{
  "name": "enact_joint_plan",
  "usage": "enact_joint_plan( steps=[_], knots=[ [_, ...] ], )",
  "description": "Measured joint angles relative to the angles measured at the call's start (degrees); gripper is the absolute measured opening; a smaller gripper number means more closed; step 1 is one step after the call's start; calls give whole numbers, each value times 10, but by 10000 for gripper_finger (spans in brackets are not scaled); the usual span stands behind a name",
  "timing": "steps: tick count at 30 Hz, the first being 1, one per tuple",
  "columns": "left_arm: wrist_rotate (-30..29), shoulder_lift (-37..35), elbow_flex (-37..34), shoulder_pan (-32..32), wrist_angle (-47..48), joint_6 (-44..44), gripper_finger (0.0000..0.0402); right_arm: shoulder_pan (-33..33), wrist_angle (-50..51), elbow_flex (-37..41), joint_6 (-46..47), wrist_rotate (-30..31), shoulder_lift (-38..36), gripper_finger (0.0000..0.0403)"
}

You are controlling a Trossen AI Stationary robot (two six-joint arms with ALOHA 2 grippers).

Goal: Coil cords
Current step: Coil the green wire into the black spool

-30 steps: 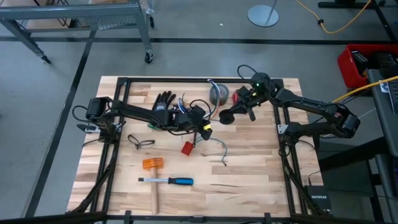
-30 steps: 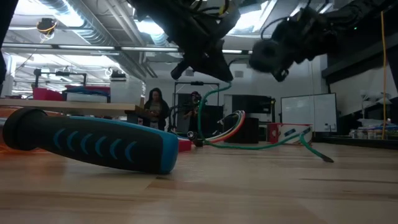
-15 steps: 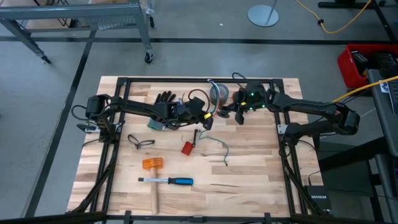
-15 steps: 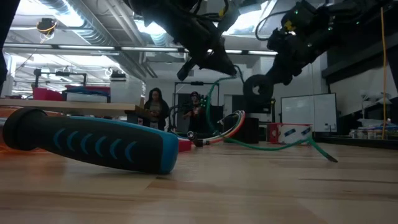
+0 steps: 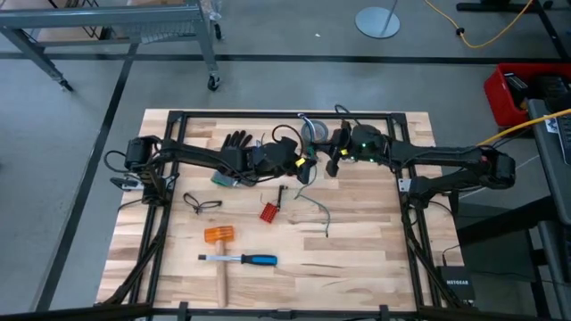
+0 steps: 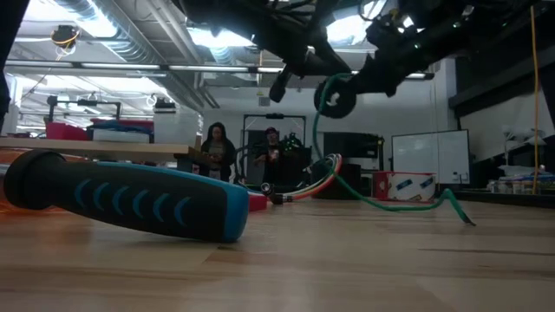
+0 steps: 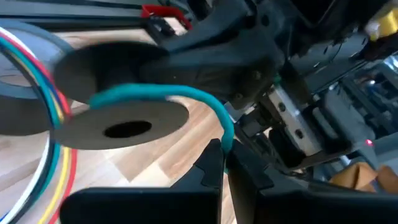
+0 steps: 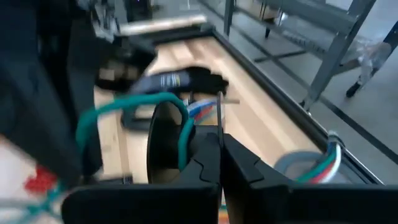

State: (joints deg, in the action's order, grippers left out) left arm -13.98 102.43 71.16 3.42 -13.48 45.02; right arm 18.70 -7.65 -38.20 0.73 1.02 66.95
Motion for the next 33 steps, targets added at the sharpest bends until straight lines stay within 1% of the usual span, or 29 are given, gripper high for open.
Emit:
enact_joint_plan(
  steps=[4, 7, 11, 13, 16, 20, 26, 30, 33],
  knots=[
    [-13, 4, 0, -8, -11, 1, 1, 0, -54, 0, 37, 7, 21, 1],
    [-50, 4, 0, -19, -11, -10, 1, 0, -96, 0, 66, 7, 45, 1],
    [-79, 4, 0, -27, -5, -41, 1, 0, -142, 0, 94, -32, 72, 1],
    [-87, 4, 0, -30, -5, -60, 1, 0, -153, 0, 99, -33, 77, 1],
    [-116, 4, 0, -37, -1, -98, 1, 1, -161, 0, 102, -30, 77, 1],
    [-148, 4, 1, -44, 16, -139, 1, 1, -207, 0, 113, -45, 76, 1],
    [-156, 4, 1, -53, 37, -202, 1, 1, -252, 0, 127, -72, 76, 1],
    [-156, 4, 1, -60, 39, -246, 1, 8, -263, 0, 137, -107, 76, 1],
    [-156, 4, 1, -64, 40, -257, 4, 18, -276, 0, 152, -137, 76, 1]
  ],
)
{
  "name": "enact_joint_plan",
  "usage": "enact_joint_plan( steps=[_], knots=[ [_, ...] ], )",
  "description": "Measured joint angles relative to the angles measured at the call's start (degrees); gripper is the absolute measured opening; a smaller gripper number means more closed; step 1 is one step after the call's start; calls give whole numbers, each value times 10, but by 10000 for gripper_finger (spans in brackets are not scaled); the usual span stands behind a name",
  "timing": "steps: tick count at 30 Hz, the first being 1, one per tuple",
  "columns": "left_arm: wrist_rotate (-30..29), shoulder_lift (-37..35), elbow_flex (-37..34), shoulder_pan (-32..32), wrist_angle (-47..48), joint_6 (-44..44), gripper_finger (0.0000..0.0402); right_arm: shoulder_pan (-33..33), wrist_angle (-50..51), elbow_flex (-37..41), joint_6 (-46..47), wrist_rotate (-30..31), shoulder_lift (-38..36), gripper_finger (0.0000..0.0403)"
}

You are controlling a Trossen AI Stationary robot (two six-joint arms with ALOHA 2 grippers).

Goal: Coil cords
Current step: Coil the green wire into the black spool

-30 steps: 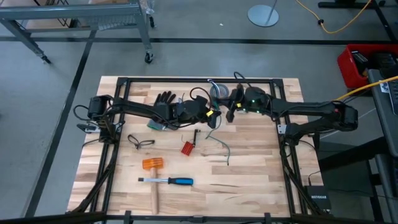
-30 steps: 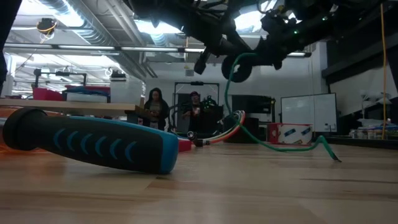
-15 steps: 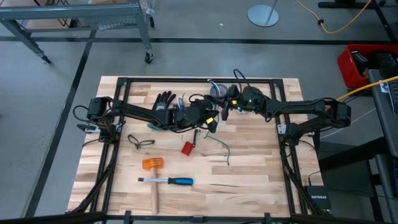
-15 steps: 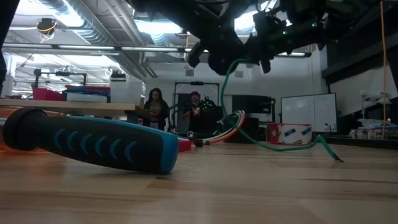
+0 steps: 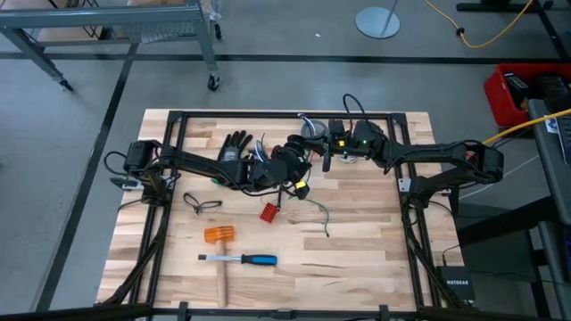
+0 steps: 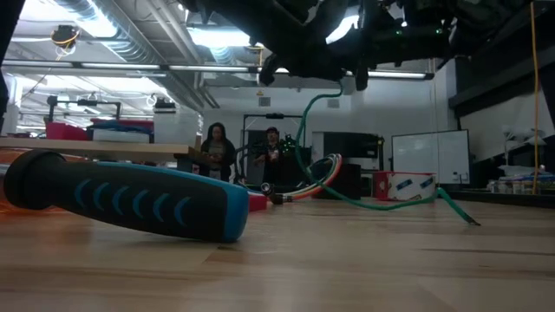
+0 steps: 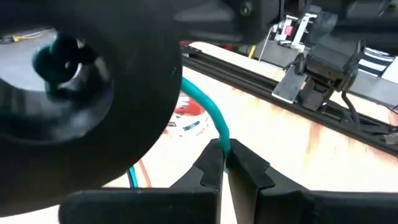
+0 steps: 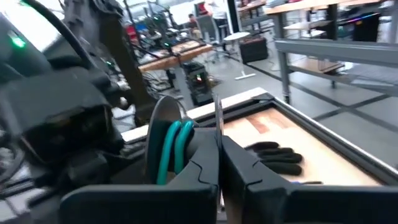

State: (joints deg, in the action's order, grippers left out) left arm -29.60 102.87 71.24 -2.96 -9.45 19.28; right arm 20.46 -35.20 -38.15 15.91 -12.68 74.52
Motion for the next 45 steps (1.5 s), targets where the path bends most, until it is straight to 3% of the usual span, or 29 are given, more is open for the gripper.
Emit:
enact_joint_plan(
  steps=[4, 13, 29, 35, 45],
  knots=[
    [1, 0, 0, -3, 2, 2, 21, 6, -16, 0, 7, -32, 0, 1],
    [11, 4, 0, -5, 6, 34, 60, 6, -35, -1, 9, -33, -1, 1],
    [8, 16, -1, -9, 5, 82, 38, 6, -63, -1, 8, -32, -1, 1],
    [26, 16, -1, -29, 70, 127, 50, 11, -74, -1, 4, -36, -5, 1],
    [37, 16, -1, -46, 85, 88, 42, 78, -55, -1, 29, -158, -28, 1]
  ],
)
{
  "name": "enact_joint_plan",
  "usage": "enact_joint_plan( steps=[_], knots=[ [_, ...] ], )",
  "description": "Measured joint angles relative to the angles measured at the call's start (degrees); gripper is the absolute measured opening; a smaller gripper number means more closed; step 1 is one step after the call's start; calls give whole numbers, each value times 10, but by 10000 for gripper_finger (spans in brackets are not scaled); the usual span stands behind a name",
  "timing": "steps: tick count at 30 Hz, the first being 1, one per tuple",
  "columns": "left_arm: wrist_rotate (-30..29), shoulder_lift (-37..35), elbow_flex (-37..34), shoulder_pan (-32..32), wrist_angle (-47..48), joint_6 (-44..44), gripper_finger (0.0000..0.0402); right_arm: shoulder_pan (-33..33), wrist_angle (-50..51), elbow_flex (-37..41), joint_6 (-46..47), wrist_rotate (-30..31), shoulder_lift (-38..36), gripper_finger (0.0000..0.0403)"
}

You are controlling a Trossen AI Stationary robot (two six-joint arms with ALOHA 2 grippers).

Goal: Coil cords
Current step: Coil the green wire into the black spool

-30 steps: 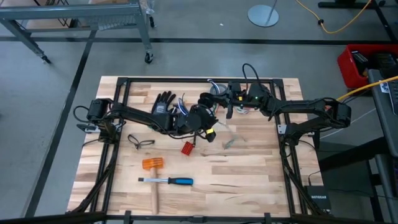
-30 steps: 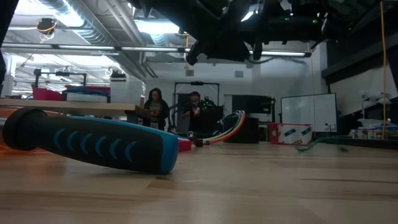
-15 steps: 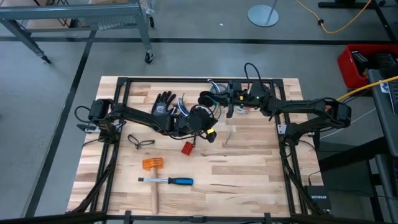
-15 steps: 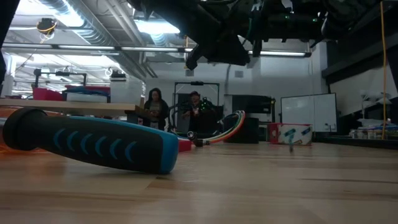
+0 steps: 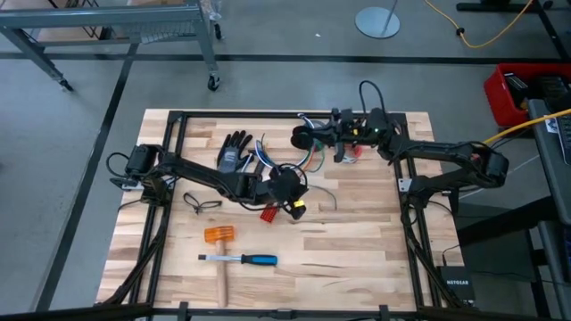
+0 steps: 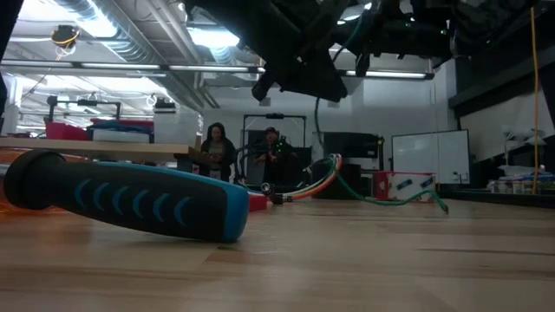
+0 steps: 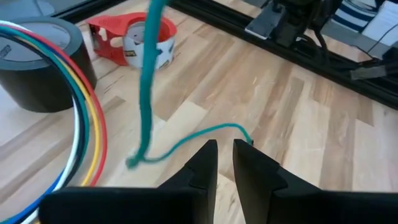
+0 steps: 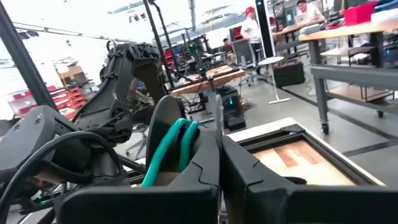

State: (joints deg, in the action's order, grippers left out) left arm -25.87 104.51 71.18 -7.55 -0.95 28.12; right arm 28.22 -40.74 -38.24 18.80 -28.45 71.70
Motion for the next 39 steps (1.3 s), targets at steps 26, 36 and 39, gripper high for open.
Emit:
enact_joint_plan(
  steps=[26, 36, 39],
  knots=[
    [-21, 25, 0, 28, -113, -78, 114, 17, -7, 0, 5, -117, -15, 1],
    [-18, 45, 0, 28, -147, -92, 97, 17, -21, 0, 5, -117, -15, 1],
    [-18, 45, 0, 28, -141, -94, 81, 17, -23, 0, 5, -116, -15, 1]
  ],
)
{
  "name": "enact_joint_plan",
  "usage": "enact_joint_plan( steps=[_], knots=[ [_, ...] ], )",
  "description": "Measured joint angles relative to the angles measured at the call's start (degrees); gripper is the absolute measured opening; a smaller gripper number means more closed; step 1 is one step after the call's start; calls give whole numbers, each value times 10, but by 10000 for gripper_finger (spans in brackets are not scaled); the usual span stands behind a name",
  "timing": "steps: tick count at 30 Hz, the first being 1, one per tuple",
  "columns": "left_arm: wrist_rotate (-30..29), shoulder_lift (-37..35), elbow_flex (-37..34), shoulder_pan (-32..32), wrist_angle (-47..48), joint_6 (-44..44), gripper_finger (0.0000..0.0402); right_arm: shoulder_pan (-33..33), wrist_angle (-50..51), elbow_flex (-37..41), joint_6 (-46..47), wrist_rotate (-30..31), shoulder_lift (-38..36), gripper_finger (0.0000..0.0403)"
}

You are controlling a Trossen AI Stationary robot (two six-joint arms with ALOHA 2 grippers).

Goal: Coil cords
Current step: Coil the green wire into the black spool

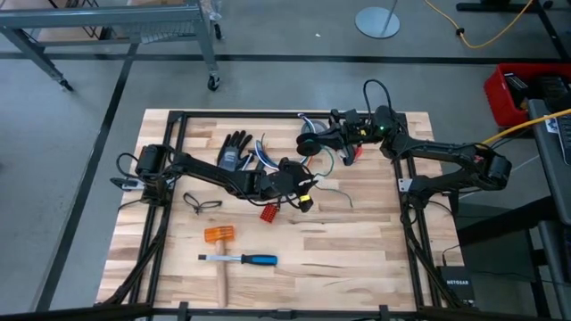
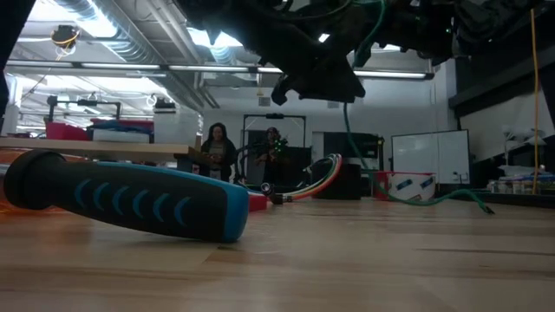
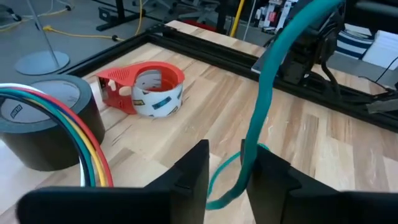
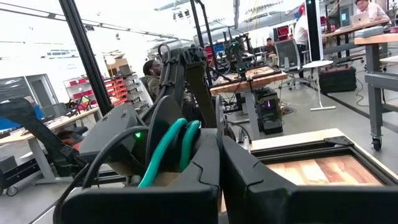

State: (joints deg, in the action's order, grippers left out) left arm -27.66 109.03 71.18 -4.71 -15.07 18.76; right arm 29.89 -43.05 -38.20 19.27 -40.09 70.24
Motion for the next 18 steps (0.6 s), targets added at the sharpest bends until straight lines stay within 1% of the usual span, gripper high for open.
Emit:
enact_joint_plan(
  steps=[8, 12, 14, 18],
  knots=[
    [0, 0, 0, -6, 13, 2, 9, 2, -2, 0, 0, 0, 0, 1],
    [0, 0, 0, -10, 14, 9, 7, 2, -1, 0, 0, -1, 0, 1],
    [0, 0, 0, -11, 27, 26, 4, 2, -1, 0, 0, -6, 0, 1],
    [-12, 0, 0, -10, 108, 95, 3, 2, -3, 0, 2, -40, 0, 1]
  ],
)
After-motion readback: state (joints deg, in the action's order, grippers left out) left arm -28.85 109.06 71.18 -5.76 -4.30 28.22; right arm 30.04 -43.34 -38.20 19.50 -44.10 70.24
